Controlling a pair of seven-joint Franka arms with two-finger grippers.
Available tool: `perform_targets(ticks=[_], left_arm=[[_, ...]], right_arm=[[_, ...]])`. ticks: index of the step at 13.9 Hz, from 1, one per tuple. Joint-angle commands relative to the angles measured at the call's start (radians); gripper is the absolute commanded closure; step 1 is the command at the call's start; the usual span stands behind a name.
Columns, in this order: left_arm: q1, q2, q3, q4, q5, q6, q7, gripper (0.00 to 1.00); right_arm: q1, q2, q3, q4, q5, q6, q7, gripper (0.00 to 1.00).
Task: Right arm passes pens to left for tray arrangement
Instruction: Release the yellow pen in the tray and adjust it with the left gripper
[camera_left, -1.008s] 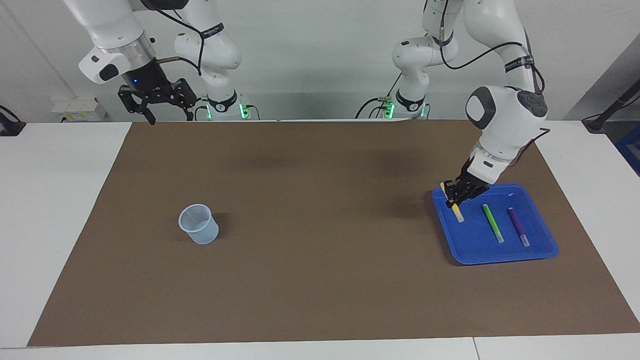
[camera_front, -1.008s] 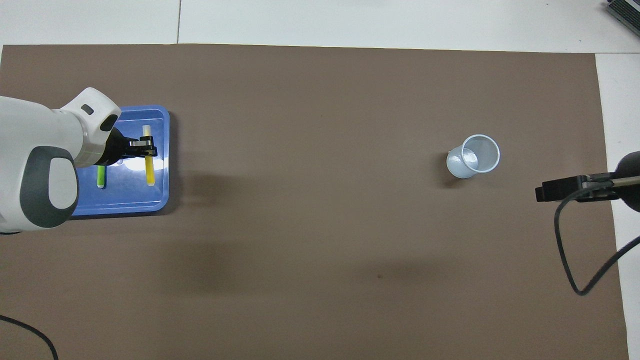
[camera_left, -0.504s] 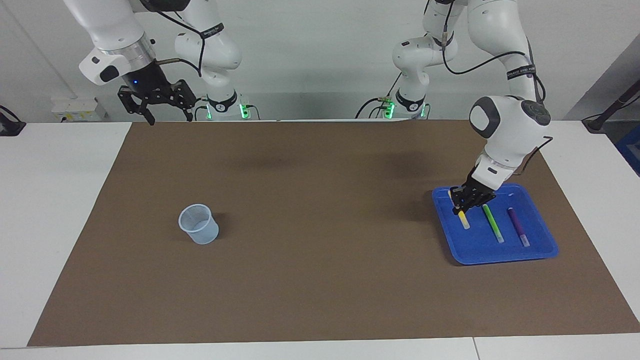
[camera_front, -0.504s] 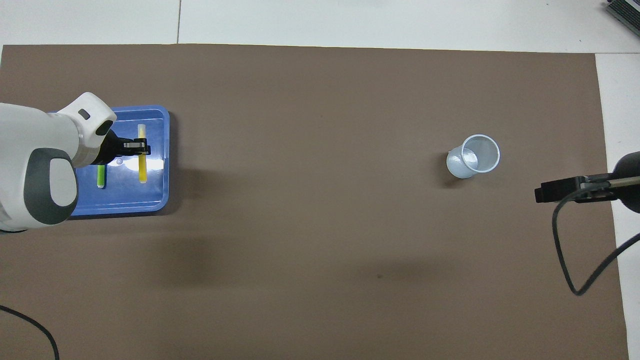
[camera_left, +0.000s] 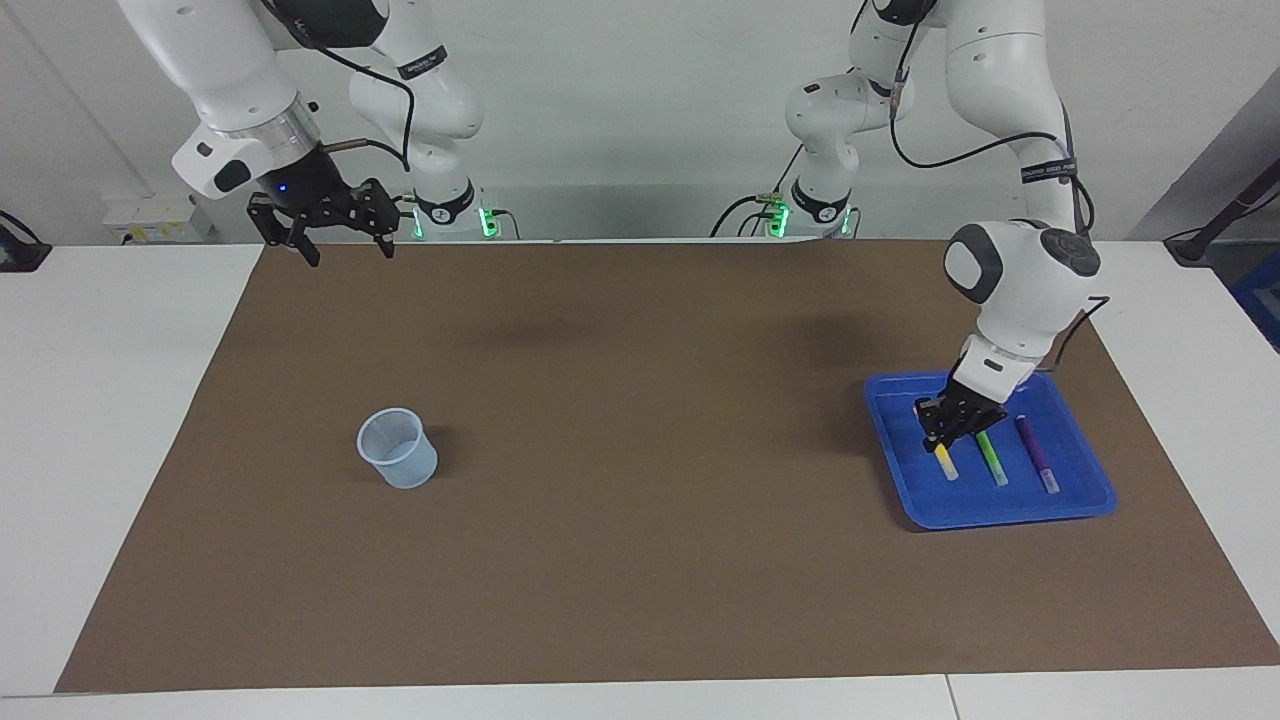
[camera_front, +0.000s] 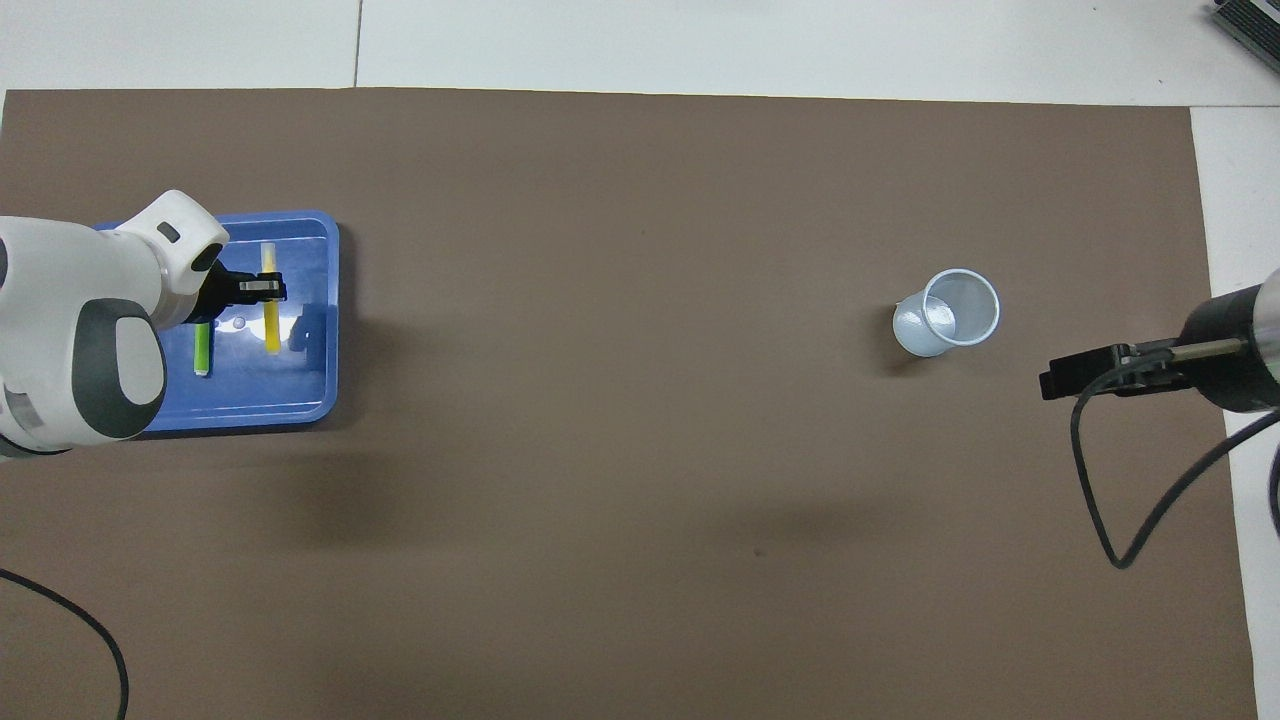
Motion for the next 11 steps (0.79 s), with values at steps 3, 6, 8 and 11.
perform_targets(ticks=[3, 6, 8, 11], left_arm=[[0.02, 0.039, -0.007, 0.005, 0.024, 0.061, -0.025, 1.0], [0.019, 0.039, -0.005, -0.009, 0.024, 0.055, -0.025, 1.0], [0.017, 0.039, -0.007, -0.015, 0.024, 0.05, -0.025, 1.0], [0.017, 0.038, -0.007, -0.023, 0.024, 0.05, -0.025, 1.0]], right_arm=[[-0.002, 0.0, 0.006, 0.005, -0.024, -0.005, -0.018, 0.0], [-0.002, -0.003, 0.006, -0.001, -0.024, -0.005, -0.015, 0.0], [-0.003, 0.0, 0.006, 0.002, -0.022, 0.006, -0.017, 0.0], [0.011, -0.003, 0.008, -0.001, -0.022, 0.006, -0.02, 0.0]])
